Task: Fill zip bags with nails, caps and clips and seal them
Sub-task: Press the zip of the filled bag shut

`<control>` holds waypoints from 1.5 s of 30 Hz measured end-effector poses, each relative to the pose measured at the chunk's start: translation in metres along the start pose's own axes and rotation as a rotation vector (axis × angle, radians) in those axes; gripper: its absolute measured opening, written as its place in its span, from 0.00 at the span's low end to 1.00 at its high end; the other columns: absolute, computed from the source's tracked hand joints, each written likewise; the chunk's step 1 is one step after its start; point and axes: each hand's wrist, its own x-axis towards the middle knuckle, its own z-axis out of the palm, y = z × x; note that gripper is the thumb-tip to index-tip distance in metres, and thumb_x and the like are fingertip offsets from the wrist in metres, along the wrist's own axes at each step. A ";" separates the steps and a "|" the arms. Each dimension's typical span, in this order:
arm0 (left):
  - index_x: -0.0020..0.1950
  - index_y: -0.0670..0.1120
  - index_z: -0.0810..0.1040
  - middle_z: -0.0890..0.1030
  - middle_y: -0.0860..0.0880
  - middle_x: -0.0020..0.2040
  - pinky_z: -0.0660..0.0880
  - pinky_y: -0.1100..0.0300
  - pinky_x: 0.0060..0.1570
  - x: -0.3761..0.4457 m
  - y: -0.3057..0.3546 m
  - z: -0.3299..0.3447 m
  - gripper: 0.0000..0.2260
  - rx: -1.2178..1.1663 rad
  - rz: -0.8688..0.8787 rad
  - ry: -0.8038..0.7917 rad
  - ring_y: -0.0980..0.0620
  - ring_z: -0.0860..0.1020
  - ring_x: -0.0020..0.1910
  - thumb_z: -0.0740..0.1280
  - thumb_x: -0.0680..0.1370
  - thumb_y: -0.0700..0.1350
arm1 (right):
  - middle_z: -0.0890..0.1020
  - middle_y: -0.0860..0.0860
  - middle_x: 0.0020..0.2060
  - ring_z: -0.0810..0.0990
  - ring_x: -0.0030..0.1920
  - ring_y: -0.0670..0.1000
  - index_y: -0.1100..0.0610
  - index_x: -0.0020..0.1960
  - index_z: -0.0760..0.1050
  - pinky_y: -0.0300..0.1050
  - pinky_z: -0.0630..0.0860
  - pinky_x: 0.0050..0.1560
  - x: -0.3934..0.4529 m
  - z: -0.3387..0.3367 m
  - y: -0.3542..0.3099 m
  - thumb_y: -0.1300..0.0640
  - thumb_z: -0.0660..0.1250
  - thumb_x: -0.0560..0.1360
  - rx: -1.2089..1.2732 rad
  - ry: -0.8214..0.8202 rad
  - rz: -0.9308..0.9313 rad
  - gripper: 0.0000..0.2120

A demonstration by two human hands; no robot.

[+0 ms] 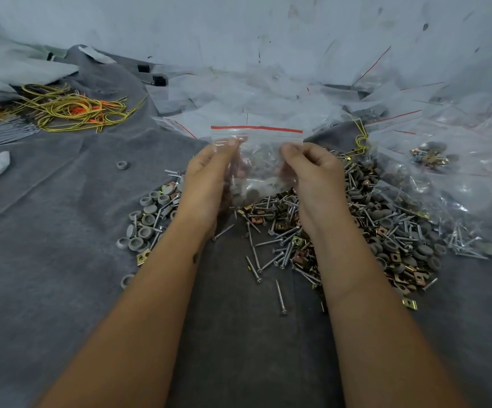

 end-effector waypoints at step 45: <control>0.28 0.47 0.84 0.81 0.49 0.28 0.78 0.61 0.35 0.015 -0.001 -0.005 0.12 -0.019 -0.020 0.109 0.54 0.78 0.28 0.73 0.73 0.43 | 0.78 0.47 0.31 0.74 0.31 0.41 0.56 0.43 0.81 0.35 0.73 0.37 -0.001 -0.022 -0.009 0.61 0.70 0.75 -0.153 0.173 -0.122 0.03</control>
